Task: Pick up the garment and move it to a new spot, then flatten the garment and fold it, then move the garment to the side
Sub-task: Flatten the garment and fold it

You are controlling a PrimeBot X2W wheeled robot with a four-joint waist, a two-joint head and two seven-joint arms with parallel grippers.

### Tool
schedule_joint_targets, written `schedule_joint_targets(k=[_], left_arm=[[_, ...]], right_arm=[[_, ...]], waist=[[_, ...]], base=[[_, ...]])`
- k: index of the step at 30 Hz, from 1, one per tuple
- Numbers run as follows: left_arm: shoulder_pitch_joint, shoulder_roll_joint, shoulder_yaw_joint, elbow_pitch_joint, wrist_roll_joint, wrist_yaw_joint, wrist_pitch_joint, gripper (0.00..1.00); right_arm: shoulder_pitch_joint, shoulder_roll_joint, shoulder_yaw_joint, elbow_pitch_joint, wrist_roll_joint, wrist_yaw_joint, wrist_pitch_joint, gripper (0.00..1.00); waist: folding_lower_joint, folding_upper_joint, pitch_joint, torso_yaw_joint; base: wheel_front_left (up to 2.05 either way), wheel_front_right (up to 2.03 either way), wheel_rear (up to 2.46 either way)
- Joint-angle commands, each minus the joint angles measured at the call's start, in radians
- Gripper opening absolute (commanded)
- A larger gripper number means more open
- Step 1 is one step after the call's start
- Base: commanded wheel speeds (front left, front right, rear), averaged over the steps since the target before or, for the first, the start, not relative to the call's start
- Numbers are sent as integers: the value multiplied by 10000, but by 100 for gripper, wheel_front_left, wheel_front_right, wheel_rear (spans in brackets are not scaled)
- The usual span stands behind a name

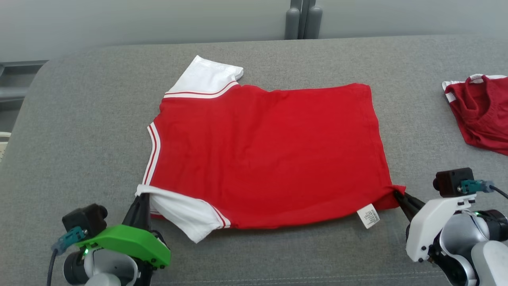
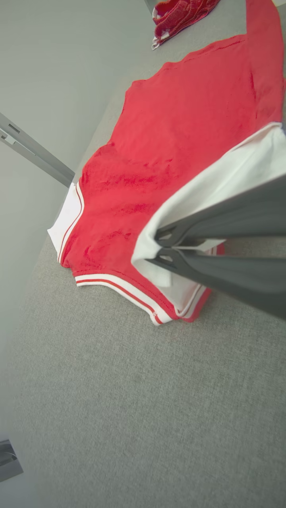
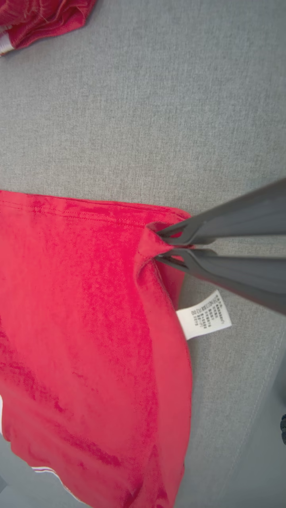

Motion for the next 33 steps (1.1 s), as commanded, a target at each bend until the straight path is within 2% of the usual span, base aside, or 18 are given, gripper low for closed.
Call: schedule_joint_targets(k=[1, 6, 16, 24, 33], left_arm=[[-331, 10, -16, 193, 114, -14, 21, 0], [-1622, -235, -160, 1407, 145, -141, 263, 0], [-3611, -260, -284, 3459, 512, -342, 241, 0], [-4474, -341, -432, 4592, 605, -593, 145, 0], [-4951, -461, -536, 5395, 664, -694, -67, 0]], right_arm=[[-243, -16, 15, 144, 104, -13, -92, 0], [-1179, 47, 219, 959, 180, -13, -573, 0], [-2827, 61, 680, 2616, 441, -11, -1198, 0], [-3866, -48, 1209, 3728, 475, -11, -1650, 0], [-4615, 99, 1262, 4639, 508, -13, -2386, 0]], waist=[[1, 0, 113, -4], [1, 0, 434, -25], [1, 0, 944, -121], [1, 0, 1235, -120], [1, 0, 1429, -82]], base=[[0, 0, 0], [0, 0, 0], [0, 0, 0], [0, 0, 0], [0, 0, 0]])
